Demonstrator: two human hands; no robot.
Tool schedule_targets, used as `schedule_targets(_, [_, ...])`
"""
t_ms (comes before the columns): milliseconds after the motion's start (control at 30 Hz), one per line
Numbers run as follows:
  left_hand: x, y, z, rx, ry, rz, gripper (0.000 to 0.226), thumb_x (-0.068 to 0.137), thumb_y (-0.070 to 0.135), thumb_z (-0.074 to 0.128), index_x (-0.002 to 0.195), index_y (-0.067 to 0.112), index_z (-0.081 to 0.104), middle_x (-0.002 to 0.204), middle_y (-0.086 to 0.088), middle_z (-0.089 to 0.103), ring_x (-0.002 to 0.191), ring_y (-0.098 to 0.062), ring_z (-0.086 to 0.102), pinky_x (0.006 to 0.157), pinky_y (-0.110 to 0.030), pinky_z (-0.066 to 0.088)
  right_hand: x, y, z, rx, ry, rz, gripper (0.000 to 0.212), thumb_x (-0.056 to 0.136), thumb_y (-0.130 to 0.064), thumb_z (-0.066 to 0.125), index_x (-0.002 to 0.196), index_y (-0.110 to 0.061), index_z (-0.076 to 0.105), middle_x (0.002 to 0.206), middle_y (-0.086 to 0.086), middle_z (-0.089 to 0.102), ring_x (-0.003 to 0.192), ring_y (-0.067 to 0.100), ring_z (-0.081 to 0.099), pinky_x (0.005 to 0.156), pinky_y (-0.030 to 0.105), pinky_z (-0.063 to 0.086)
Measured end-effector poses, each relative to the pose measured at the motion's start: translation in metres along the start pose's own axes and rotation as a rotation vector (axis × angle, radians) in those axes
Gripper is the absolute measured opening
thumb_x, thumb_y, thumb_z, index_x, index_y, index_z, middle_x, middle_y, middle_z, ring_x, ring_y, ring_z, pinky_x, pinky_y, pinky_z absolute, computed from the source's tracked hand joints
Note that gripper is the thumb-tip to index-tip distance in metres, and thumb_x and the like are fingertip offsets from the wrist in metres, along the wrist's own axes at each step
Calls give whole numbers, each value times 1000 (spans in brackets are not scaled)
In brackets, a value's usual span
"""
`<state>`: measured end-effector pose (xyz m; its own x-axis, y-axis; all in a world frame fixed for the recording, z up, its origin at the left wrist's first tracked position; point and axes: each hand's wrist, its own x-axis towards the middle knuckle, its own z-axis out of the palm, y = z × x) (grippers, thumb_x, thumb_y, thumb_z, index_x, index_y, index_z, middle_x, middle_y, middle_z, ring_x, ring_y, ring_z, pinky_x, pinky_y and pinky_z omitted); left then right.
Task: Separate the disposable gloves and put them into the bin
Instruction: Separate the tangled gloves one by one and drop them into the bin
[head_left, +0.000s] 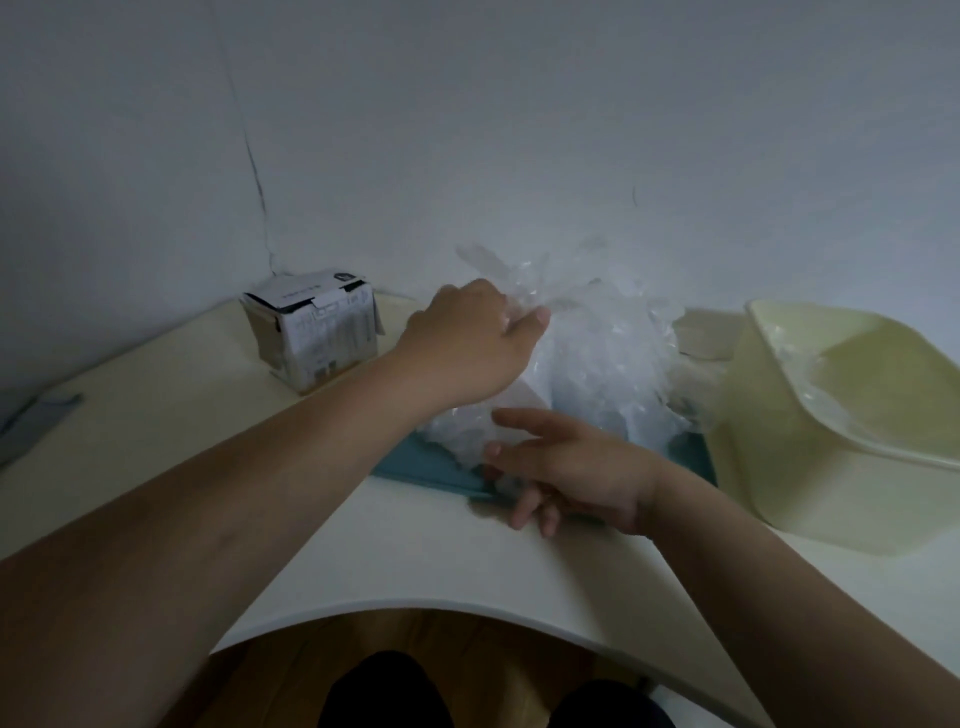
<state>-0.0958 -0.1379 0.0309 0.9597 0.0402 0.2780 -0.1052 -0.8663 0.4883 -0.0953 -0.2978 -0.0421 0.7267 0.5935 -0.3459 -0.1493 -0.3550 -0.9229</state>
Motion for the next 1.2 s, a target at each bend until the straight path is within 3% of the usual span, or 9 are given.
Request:
schedule_targets(133, [5, -13, -7, -234, 135, 69, 45, 104, 45, 58, 89, 3, 62, 76, -1, 59, 69, -13, 58, 62, -32, 40, 13, 1, -6, 77, 109, 47, 81, 95, -32, 75, 161, -23, 28, 124, 12, 72, 74, 29, 71, 53, 34, 58])
schedule_targets(267, [8, -32, -4, -526, 193, -26, 21, 89, 27, 82, 92, 11, 68, 87, 0, 72, 74, -13, 67, 65, -25, 51, 25, -3, -19, 8, 265, 40, 66, 96, -33, 74, 151, -15, 43, 96, 14, 76, 68, 26, 67, 49, 31, 54])
schedule_targets(433, [2, -64, 26, -543, 159, -201, 25, 82, 22, 86, 71, 18, 64, 72, 1, 71, 69, -17, 69, 68, -34, 54, 25, -3, -39, -271, 489, -97, 19, 90, -25, 77, 102, -13, 70, 77, 12, 68, 56, 19, 61, 57, 35, 53])
schedule_targets(567, [-8, -83, 46, -378, 38, -224, 31, 77, 38, 78, 73, 9, 68, 70, 0, 71, 69, -17, 69, 66, -36, 54, -10, -24, -35, -430, 125, 93, 35, 84, -44, 84, 109, -26, 66, 90, 7, 76, 67, 19, 70, 58, 31, 57])
schedule_targets(700, [-10, -89, 54, -304, -73, -271, 22, 93, 33, 68, 81, 15, 72, 82, -3, 73, 83, -21, 69, 67, -29, 51, -41, -48, -21, -604, 4, 37, 39, 86, -49, 80, 87, -10, 79, 86, 11, 77, 68, 22, 70, 59, 32, 60])
schedule_targets(800, [-10, -89, 51, -401, -129, -254, 26, 104, 23, 57, 93, 7, 76, 96, -11, 76, 90, -22, 69, 76, -32, 54, -41, -45, -6, -386, 52, -76, 32, 94, -38, 75, 93, -6, 78, 86, 15, 77, 70, 24, 71, 63, 34, 61])
schedule_targets(900, [-9, -85, 39, -475, -39, -240, 20, 103, 13, 55, 101, 9, 75, 93, -4, 75, 81, -14, 66, 61, -19, 50, -20, -31, 4, -145, 146, -127, 27, 97, -29, 73, 102, -3, 77, 97, 20, 77, 81, 23, 73, 73, 37, 64])
schedule_targets(1067, [0, -97, 10, -565, 158, -315, 40, 98, 45, 51, 117, 11, 63, 101, -13, 74, 81, -24, 69, 82, -39, 55, 8, -17, 7, -70, 338, -69, 23, 94, -30, 74, 100, -9, 76, 99, 16, 75, 86, 24, 70, 90, 48, 60])
schedule_targets(1200, [-7, -86, -27, -513, 342, -251, 31, 101, 34, 62, 94, 4, 68, 87, -12, 73, 71, -13, 64, 69, -32, 49, 7, -26, 8, -48, 324, -97, 29, 93, -34, 75, 115, -15, 72, 116, 7, 74, 102, 23, 72, 95, 42, 58])
